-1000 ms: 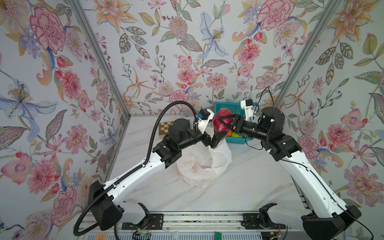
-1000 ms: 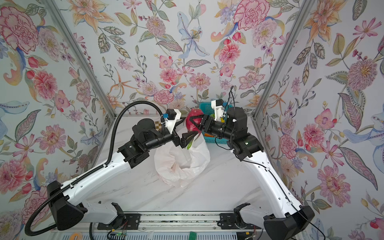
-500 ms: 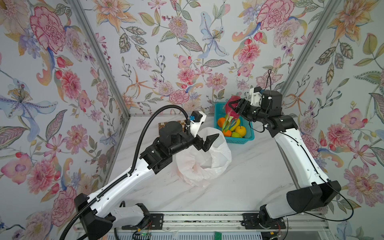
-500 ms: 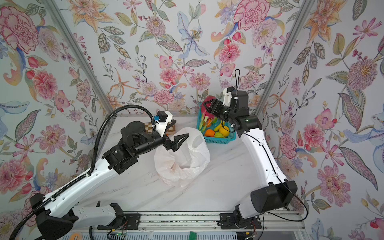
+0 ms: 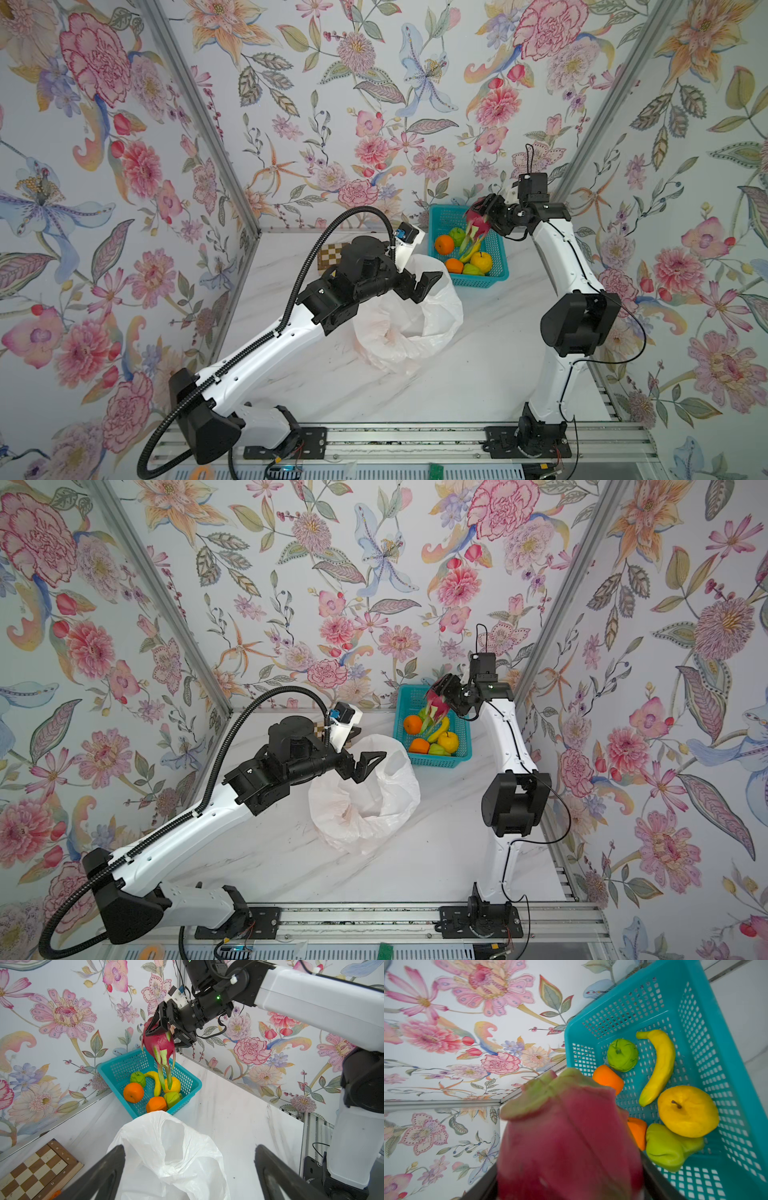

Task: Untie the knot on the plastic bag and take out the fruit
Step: 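Carry the pink dragon fruit to the teal basket with the right gripper and release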

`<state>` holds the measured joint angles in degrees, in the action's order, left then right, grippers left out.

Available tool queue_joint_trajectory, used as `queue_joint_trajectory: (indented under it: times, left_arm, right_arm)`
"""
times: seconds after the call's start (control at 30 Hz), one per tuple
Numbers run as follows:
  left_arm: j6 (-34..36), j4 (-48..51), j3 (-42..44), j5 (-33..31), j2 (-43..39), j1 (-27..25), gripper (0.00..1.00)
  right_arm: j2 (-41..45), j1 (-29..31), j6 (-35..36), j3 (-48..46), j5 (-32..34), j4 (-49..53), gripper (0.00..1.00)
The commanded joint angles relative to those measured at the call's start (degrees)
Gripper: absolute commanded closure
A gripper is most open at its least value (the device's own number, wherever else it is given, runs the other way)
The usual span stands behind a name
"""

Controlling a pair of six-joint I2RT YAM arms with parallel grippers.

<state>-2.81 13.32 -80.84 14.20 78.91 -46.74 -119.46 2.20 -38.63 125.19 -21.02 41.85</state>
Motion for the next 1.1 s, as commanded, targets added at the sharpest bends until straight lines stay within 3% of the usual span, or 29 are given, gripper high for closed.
queue_joint_trajectory:
  times: [0.0,0.4,0.7,0.9,1.07]
  left_arm:
    - [0.67,3.84,-3.60,-1.31,1.49,-0.39,0.01]
    - [-0.18,5.31,-4.46,-3.41,1.65,-0.45,0.01]
    - [-2.70,4.69,-1.24,-5.91,-0.93,-0.45,0.01]
    - [-4.81,2.17,1.97,-6.33,-2.53,-0.38,0.01]
    - [-5.69,1.81,2.81,-6.81,-2.80,-0.47,0.01]
  right_arm:
    - [-5.60,-1.09,-1.11,6.46,-0.52,4.09,0.52]
    - [-24.72,-3.24,-4.15,21.84,-1.85,4.49,0.50]
    - [-31.91,-3.43,-5.03,22.56,-3.51,0.61,0.46]
    - [-34.47,-3.52,-6.90,22.91,-6.05,0.56,0.27]
    - [-30.83,-3.69,-5.20,21.38,-3.47,1.16,0.04]
